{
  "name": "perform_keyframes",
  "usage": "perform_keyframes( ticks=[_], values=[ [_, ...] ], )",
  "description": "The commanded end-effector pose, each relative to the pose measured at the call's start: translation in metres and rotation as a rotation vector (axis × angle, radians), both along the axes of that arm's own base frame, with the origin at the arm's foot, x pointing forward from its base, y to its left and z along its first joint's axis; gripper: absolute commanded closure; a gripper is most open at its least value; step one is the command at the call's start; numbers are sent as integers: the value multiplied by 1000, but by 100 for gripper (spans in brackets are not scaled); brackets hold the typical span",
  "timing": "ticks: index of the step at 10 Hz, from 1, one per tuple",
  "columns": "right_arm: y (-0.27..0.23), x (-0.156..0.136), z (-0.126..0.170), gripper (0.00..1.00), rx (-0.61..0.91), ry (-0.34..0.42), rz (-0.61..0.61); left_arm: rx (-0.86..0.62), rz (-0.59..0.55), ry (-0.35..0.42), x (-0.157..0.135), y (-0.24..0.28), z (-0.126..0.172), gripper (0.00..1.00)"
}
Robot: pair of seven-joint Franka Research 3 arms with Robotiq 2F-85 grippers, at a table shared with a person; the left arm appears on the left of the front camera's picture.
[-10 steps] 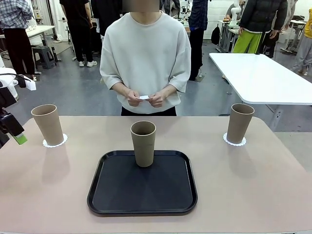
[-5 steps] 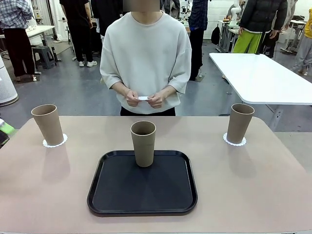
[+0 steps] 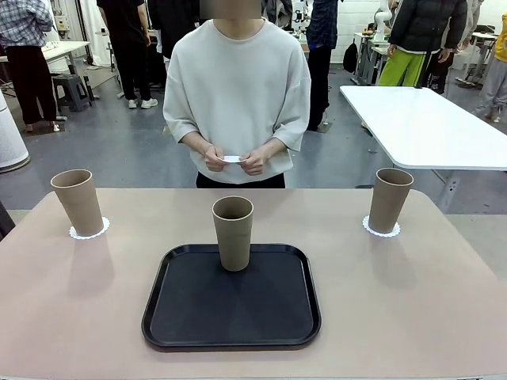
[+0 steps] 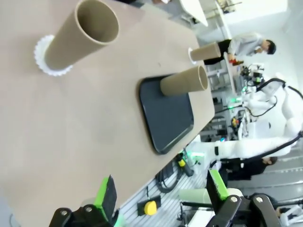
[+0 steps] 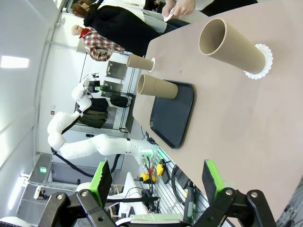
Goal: Place coasters on the table and set cups on them.
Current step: Take one Reusable plastic cup from the Flat Tray and place it on a coaster set by the human.
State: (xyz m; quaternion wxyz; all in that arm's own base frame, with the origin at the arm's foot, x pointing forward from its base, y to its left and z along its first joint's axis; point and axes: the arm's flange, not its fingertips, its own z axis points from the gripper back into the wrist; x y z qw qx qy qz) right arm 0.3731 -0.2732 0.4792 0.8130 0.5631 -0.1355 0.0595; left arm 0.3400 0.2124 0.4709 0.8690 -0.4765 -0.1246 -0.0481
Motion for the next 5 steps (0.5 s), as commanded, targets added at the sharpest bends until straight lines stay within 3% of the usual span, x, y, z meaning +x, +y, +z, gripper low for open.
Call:
perform_keyframes(
  ticks=[1,5],
  values=[
    [0,0,1,0,4,10,-2,-83,-24,-27,6,28,1,0],
    [0,0,1,0,4,10,-2,-196,-33,38,8,60,-15,0]
  ],
)
